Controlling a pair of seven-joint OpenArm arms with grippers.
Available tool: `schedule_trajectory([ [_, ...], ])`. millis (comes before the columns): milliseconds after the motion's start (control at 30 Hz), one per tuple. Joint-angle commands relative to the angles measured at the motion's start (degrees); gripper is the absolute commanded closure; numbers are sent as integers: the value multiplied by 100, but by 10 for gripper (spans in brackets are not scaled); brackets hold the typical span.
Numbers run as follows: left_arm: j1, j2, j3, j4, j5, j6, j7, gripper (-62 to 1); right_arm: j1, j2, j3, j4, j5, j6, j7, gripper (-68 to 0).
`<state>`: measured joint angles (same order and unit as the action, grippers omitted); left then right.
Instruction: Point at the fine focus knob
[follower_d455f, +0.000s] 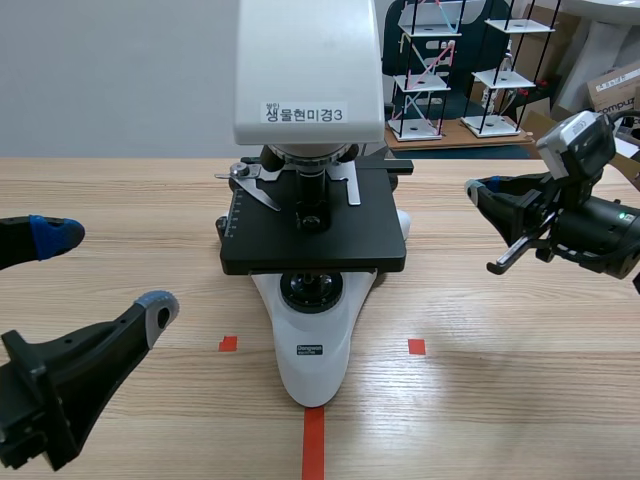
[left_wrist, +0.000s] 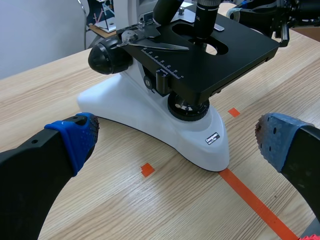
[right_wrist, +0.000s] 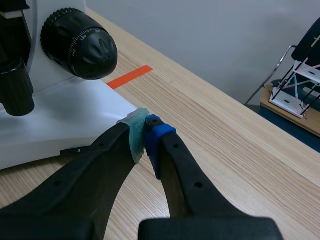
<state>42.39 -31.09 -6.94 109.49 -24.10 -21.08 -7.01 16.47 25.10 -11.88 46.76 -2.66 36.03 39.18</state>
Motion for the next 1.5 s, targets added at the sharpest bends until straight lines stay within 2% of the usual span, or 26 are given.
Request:
schedule_trajectory([
  [0, 44, 44, -24, 94, -55, -7, -50, -623, 68, 92, 24, 111, -33, 4, 120, 2],
  [1467, 44, 44, -24, 94, -55, -7, -50, -623, 66, 94, 24, 111, -79, -105, 127, 0],
])
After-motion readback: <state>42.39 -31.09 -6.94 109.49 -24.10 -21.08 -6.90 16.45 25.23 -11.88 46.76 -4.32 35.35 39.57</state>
